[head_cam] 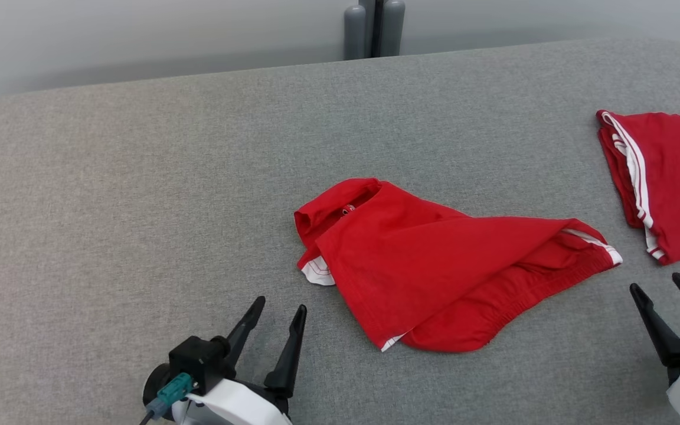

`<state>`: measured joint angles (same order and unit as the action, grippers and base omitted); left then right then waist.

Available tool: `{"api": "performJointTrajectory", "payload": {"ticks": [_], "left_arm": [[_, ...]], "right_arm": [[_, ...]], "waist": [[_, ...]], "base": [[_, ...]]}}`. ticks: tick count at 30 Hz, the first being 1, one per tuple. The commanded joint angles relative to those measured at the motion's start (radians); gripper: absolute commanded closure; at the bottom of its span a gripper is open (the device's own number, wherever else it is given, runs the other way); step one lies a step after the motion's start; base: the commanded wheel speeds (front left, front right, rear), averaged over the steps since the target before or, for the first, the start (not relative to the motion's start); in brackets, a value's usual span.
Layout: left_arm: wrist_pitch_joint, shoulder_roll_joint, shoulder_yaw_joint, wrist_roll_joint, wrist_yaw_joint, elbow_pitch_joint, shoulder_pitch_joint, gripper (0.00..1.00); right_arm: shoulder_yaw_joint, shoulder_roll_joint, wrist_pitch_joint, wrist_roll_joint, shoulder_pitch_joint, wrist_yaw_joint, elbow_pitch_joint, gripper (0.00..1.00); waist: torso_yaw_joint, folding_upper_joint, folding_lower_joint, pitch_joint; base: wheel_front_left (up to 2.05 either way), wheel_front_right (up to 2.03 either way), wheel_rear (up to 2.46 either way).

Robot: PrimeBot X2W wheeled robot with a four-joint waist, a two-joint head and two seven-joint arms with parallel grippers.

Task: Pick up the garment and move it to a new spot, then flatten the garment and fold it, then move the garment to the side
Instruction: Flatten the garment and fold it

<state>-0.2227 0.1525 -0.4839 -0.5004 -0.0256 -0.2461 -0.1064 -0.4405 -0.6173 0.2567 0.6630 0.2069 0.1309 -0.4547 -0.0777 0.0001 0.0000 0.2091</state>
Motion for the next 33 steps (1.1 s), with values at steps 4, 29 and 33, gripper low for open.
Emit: {"api": "performJointTrajectory", "payload": {"ticks": [4,29,33], "left_arm": [[0.017,-0.001,-0.036,0.009,0.023,0.009,0.014,0.0],[0.004,-0.088,-0.218,0.003,0.128,-0.238,-0.167,0.09],[-0.016,-0.093,-0.229,0.006,0.13,-0.241,-0.178,0.58]], "right_arm": [[0.123,0.008,0.01,-0.067,-0.046,0.0,0.067,0.0],[0.328,0.31,0.01,-0.331,-0.053,0.0,0.328,0.0],[0.334,0.314,0.01,-0.326,-0.06,0.0,0.322,0.0]], "waist": [[-0.023,-0.0001,0.0,-0.009],[-0.057,-0.0001,0.0,-0.016],[-0.056,-0.0001,0.0,-0.016]], "base": [[0.0,0.0,0.0],[0.0,0.0,0.0],[0.0,0.0,0.0]]}}
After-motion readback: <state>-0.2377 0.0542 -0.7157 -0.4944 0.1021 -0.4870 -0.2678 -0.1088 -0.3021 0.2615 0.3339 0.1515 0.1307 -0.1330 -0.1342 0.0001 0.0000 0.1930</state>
